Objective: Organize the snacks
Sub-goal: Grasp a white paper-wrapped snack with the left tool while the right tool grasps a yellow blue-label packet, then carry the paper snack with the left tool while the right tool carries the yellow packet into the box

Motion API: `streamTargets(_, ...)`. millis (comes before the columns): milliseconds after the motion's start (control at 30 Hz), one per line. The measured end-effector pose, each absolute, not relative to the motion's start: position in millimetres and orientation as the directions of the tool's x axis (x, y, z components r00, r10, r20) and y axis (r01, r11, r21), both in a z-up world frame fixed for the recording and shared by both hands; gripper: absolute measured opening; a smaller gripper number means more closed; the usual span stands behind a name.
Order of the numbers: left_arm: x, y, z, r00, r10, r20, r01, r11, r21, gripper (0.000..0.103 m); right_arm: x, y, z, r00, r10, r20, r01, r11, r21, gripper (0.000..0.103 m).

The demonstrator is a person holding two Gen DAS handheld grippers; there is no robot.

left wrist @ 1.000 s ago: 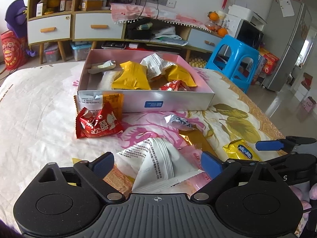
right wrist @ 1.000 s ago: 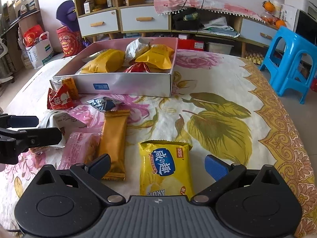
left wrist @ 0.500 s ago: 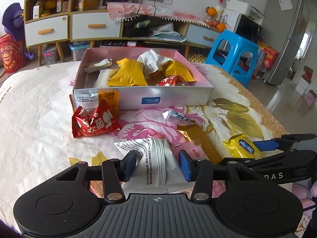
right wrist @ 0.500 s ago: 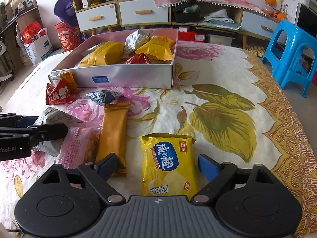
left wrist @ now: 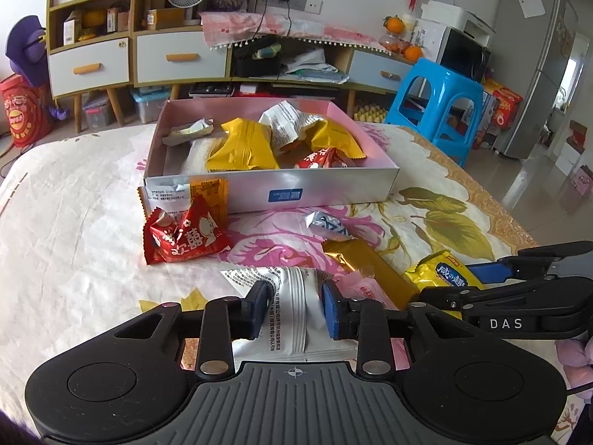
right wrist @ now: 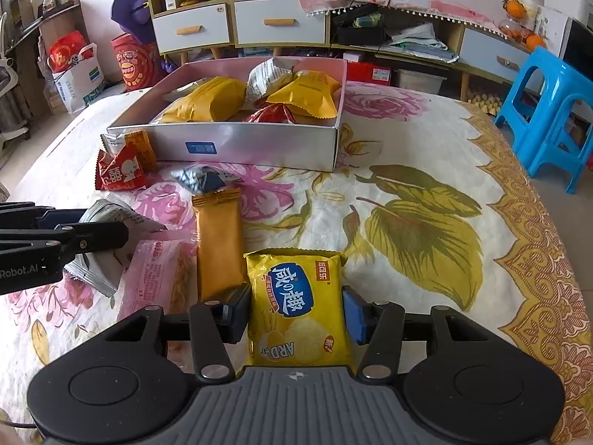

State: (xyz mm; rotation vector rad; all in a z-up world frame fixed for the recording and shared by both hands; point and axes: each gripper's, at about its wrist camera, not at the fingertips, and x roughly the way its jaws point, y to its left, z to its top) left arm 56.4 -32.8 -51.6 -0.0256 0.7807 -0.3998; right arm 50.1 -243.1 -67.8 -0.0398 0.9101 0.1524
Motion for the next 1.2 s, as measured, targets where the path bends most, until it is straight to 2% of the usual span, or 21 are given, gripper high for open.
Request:
streamTargets(767,55.7,-23.2,-21.0,0.673,-0.394,-0.626,0.341,0.916,-0.21,0.026,58.4,-239.3,-36.3,0.663,0.14,-0.735,-0.135,0.989,0.067,0.043)
streamTargets(1200,103.7,9.7,0.3,0.729,-0.363,-0.58,0.254,0.931,-0.263,0.026,111.9,-232.5,-6.8,0.684,0.218,-0.696,-0.15,0.976,0.158,0.043)
